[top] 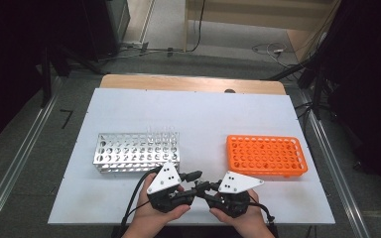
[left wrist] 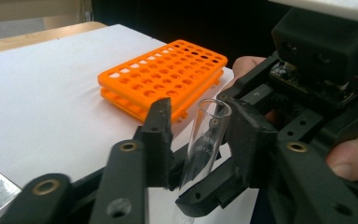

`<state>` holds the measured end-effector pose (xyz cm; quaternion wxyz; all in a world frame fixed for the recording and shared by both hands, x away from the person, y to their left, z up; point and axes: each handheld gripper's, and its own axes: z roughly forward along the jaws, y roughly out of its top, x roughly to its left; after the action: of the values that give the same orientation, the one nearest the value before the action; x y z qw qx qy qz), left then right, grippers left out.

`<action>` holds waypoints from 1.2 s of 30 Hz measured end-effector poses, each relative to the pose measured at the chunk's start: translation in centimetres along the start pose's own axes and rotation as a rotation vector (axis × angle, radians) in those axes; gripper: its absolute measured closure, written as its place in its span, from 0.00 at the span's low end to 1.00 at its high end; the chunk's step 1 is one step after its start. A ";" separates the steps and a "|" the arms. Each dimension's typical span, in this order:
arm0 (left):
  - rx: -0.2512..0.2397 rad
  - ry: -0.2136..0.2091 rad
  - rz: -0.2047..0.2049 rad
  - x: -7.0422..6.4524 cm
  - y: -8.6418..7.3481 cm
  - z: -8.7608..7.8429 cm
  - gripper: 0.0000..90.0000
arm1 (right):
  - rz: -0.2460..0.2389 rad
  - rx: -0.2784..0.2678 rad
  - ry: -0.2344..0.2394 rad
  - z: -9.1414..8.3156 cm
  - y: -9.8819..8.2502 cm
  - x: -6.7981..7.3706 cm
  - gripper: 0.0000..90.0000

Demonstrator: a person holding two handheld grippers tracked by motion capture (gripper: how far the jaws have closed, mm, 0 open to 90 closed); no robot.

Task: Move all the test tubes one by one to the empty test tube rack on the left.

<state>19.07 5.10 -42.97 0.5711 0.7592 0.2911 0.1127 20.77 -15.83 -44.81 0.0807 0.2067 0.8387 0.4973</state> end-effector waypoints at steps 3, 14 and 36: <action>-0.002 -0.010 0.007 -0.1 0.0 0.0 0.77 | -0.001 0.002 0.000 0.0 0.0 0.0 0.82; -0.007 -0.002 0.008 -0.2 0.0 0.0 0.83 | 0.003 0.001 0.005 -0.1 0.0 0.0 0.82; -0.040 0.054 -0.025 1.6 0.3 -1.7 0.84 | 0.032 -0.012 -0.025 -0.9 -0.1 -0.9 0.25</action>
<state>19.55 7.32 -42.38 0.5795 0.7406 0.3136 0.1320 21.27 -16.98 -44.57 0.0846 0.2257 0.8312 0.5009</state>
